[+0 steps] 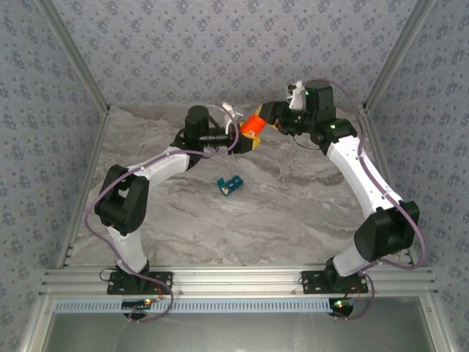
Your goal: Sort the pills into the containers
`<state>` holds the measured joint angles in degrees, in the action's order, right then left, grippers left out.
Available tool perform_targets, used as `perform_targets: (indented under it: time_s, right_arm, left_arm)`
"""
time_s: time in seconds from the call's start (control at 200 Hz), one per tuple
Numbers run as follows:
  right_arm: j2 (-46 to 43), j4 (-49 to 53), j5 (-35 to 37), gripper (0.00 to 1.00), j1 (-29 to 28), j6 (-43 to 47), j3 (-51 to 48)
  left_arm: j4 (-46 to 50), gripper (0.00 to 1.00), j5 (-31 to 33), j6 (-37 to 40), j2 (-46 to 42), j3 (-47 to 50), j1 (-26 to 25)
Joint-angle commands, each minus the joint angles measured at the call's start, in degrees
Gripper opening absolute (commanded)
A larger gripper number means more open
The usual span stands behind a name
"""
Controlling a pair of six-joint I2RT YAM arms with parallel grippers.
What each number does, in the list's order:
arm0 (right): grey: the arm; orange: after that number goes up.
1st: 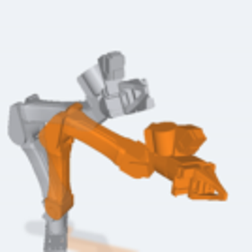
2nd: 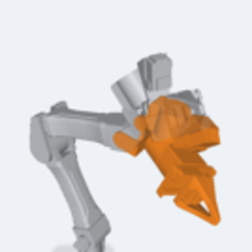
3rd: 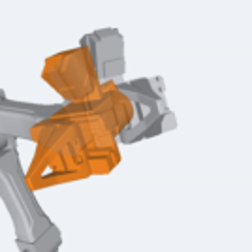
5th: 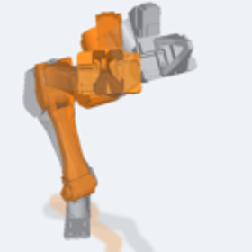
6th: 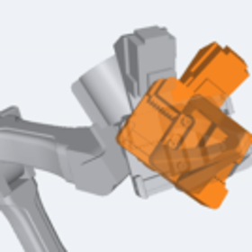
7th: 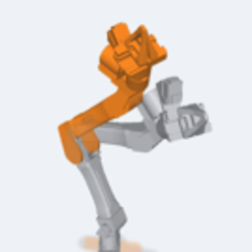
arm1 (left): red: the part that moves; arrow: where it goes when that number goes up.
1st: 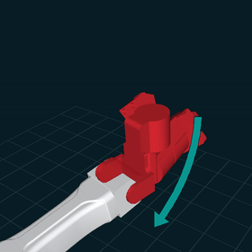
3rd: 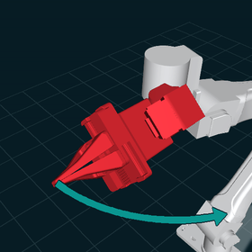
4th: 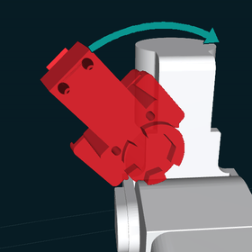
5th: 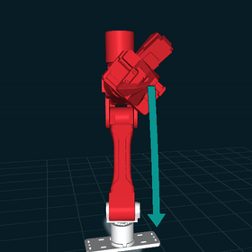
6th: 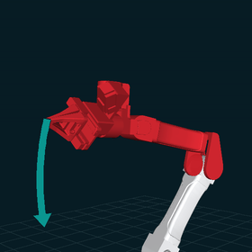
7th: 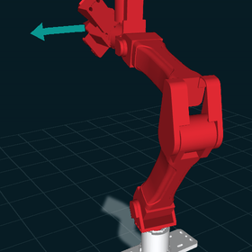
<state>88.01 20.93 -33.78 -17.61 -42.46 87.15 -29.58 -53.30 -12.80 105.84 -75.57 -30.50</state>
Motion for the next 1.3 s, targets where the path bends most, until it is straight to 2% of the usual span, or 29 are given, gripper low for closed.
perform_targets:
  time_s: [0.0,0.265,0.51,0.625,0.86,0.999,1.149,1.294]
  right_arm:
    - [-0.6,1.7,-1.16,0.51,-0.75,-1.01,-0.33]
    - [-1.92,2.78,-2.93,0.61,2.4,0.72,2.22]
    - [-4.16,2.4,-4.65,0.79,5.19,2.49,3.02]
    - [-4.13,3.6,-7.33,0.83,6.88,5.6,3.97]
    - [0.05,10.18,-19.97,0.84,10.44,24.25,8.42]
    - [3.81,14.46,-26.89,0.85,10.44,28.84,12.23]
    - [7.17,21.76,-25.46,0.85,8.93,33.2,16.51]
    - [8.93,23.89,-24.24,0.83,7.38,34.82,17.89]
  left_arm:
    - [-2.71,0.0,0.73,0.94,-3.12,-0.37,-0.52]
    - [-2.76,0.0,1.0,0.76,-2.4,-0.22,-0.51]
    - [-3.35,0.0,0.72,0.22,-1.87,-0.16,-0.47]
    - [-4.23,0.0,-0.62,-0.16,-1.87,-0.19,-0.38]
    - [-3.9,0.0,-5.45,-1.6,-1.69,-1.92,-0.45]
    - [-2.5,0.0,-6.41,-1.53,-1.69,-2.7,-0.48]
    - [-2.1,0.0,-6.6,-1.53,-1.78,-2.71,-0.52]
    - [-1.88,0.0,-6.69,-1.57,-1.69,-2.9,-0.52]
